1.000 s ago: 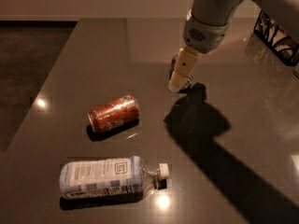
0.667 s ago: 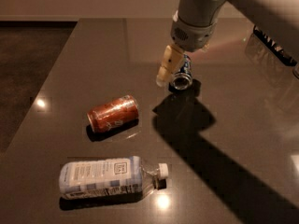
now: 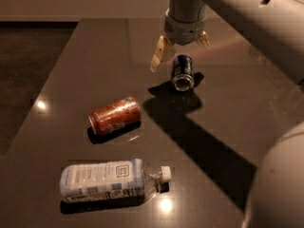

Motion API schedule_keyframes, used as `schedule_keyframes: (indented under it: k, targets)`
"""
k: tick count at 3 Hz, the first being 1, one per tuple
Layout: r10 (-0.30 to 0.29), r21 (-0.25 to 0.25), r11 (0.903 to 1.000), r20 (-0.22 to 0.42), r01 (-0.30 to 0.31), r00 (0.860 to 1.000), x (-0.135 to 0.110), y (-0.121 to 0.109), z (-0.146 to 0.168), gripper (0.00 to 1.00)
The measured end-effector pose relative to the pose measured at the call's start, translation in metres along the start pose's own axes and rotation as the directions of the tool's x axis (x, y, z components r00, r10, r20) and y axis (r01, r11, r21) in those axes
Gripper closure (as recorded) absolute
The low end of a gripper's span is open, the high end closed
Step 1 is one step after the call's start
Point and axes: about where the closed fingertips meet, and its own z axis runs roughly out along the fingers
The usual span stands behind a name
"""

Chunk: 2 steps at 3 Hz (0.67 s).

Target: Place pepsi can upright

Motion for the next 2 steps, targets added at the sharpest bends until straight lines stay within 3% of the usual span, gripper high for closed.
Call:
schedule_keyframes:
  k: [1,2]
  targets:
    - [0.103,0.026,0.9944,-0.022,-0.103,0.994,-0.010,-0.016,0.016,0.00]
    - [0.163,0.043,0.9860,-0.055,-0.161,0.985,-0.015,-0.025,0.030,0.00]
